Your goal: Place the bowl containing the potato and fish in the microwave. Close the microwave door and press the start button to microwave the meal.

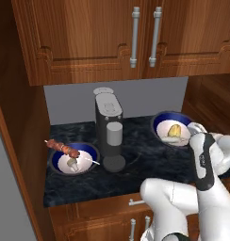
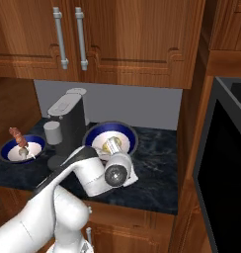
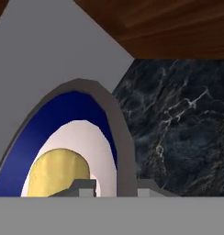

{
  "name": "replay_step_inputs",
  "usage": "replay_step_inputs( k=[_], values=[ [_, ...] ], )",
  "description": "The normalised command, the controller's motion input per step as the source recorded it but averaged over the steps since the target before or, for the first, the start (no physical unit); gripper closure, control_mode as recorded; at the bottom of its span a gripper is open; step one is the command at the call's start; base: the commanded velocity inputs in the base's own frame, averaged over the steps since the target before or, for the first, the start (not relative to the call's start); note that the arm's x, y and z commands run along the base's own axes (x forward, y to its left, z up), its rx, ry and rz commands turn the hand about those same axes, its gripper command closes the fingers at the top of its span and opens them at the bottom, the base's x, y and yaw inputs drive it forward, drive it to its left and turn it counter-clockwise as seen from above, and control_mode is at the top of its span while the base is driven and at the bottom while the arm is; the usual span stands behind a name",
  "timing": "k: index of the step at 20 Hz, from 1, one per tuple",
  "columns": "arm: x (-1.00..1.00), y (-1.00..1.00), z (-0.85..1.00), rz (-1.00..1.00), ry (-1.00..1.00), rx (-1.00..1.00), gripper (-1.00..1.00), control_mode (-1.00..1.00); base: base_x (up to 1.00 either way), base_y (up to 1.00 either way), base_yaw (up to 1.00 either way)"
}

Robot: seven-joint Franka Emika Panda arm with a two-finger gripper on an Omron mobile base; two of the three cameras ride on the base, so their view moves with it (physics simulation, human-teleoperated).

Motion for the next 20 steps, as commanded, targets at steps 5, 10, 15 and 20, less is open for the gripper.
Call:
replay_step_inputs(
  k=[5,10,15,20],
  values=[
    [-0.62,0.37,0.98,0.27,-0.05,0.01,1.0,-1.0,0.0,0.0,0.0],
    [-0.71,0.33,0.63,0.3,-0.03,0.0,1.0,-1.0,0.0,0.0,0.0],
    [-0.57,0.28,0.25,0.07,0.0,-0.07,1.0,-1.0,0.0,0.0,0.0],
    [-0.2,0.46,0.09,-0.07,0.0,-0.17,1.0,-1.0,0.0,0.0,0.0]
  ],
)
